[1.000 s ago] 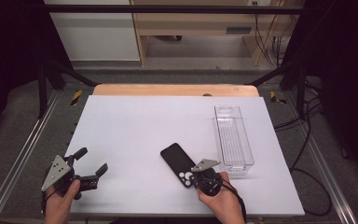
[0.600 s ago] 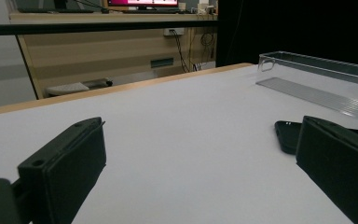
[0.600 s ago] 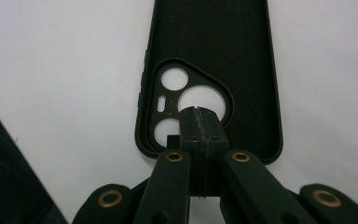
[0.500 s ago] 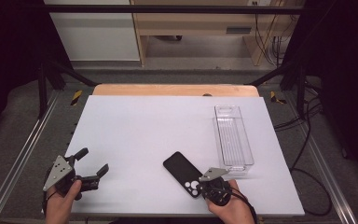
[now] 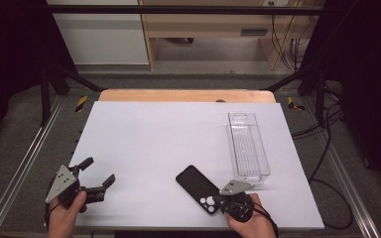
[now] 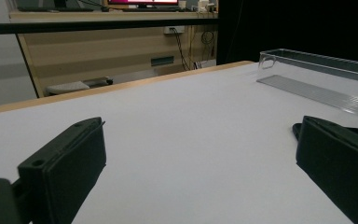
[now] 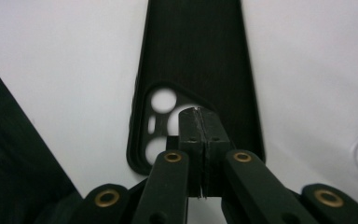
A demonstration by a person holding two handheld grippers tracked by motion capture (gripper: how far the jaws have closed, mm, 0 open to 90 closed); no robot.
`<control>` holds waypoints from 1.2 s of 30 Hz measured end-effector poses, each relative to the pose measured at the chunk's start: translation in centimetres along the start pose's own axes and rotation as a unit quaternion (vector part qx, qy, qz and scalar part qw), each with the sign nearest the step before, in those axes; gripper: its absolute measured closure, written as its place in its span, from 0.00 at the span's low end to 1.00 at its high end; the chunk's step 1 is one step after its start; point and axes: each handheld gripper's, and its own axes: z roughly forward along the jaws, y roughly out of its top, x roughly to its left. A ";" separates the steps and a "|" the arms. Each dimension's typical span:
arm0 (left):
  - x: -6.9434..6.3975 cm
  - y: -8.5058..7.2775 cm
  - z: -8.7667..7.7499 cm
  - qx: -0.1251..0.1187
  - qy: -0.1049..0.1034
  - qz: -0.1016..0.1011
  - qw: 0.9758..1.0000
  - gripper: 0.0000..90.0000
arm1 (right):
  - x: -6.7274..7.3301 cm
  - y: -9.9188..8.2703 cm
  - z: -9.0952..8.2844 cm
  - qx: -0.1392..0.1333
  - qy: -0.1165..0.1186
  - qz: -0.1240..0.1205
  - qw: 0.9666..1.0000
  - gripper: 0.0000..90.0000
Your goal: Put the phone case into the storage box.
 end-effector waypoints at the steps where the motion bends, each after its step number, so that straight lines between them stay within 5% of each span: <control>1: 0.0 0.0 0.0 0.002 -0.001 0.001 1.000 0.02 | -0.1 0.1 -0.2 -0.017 -0.008 0.002 1.000 0.87; 4: -0.1 0.0 0.1 0.002 -0.002 0.002 1.000 0.02 | -0.4 0.3 -0.3 -0.042 -0.025 0.015 0.999 0.63; 8: 0.0 0.0 0.0 0.002 -0.001 0.001 1.000 0.02 | -0.5 0.3 0.4 -0.038 -0.026 0.038 0.998 0.37; 15: -0.1 0.0 0.1 0.003 -0.003 0.005 1.000 0.02 | -0.1 0.4 1.6 -0.025 -0.027 0.063 0.997 0.12; 22: -0.2 0.0 0.2 0.005 -0.005 0.007 1.000 0.02 | -0.1 0.5 2.5 -0.015 -0.010 0.087 0.996 0.09; 36: -0.3 0.0 0.2 0.005 -0.006 0.009 1.000 0.02 | 0.8 0.7 3.8 0.006 -0.025 0.064 0.998 0.06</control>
